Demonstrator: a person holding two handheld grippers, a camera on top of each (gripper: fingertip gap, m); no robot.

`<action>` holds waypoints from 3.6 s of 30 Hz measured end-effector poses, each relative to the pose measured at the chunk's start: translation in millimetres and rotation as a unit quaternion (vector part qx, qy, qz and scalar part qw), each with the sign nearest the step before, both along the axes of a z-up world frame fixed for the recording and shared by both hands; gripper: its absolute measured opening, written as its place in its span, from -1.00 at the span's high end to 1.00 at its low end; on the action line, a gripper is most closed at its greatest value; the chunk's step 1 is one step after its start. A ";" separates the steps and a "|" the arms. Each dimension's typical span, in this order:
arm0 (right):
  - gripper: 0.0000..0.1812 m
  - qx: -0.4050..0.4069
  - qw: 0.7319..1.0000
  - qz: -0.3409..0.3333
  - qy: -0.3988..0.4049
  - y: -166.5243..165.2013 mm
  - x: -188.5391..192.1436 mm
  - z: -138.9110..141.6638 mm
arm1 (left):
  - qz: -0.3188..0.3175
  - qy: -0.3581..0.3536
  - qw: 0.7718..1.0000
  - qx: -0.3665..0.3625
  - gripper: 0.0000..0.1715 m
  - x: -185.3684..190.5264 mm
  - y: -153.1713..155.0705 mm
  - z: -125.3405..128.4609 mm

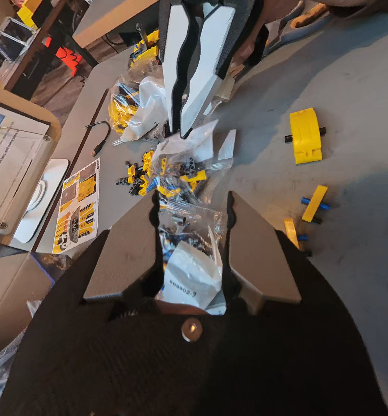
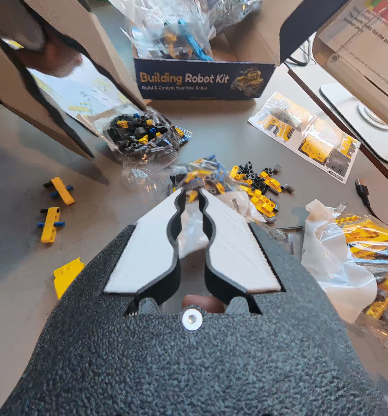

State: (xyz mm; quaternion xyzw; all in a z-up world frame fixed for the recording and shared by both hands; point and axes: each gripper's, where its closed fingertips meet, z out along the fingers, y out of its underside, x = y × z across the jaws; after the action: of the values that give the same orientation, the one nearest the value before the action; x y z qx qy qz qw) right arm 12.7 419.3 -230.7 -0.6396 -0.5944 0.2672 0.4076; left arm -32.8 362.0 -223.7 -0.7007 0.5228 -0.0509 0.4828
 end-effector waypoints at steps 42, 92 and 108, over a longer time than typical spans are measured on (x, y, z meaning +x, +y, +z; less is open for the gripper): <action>0.93 -0.079 0.987 0.097 -0.103 -74.1 7.9 -41.6 | -0.047 -0.155 0.979 -0.124 0.45 -6.9 -16.9 -8.7; 0.84 -0.019 0.999 -0.030 -0.017 -28.2 4.5 -10.0 | 0.180 -0.157 0.963 -0.123 0.42 -142.8 -69.5 -29.4; 0.72 0.104 0.984 -0.086 -0.119 4.4 17.0 -49.1 | 0.151 -0.094 0.980 -0.089 0.42 -101.1 -54.6 -45.7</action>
State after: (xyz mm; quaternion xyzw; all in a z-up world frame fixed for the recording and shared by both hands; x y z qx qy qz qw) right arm 29.7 423.7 -279.7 -0.6697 -0.6058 0.0895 0.4200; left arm -134.0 307.4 -269.5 -0.8038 0.3566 -0.0896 0.4677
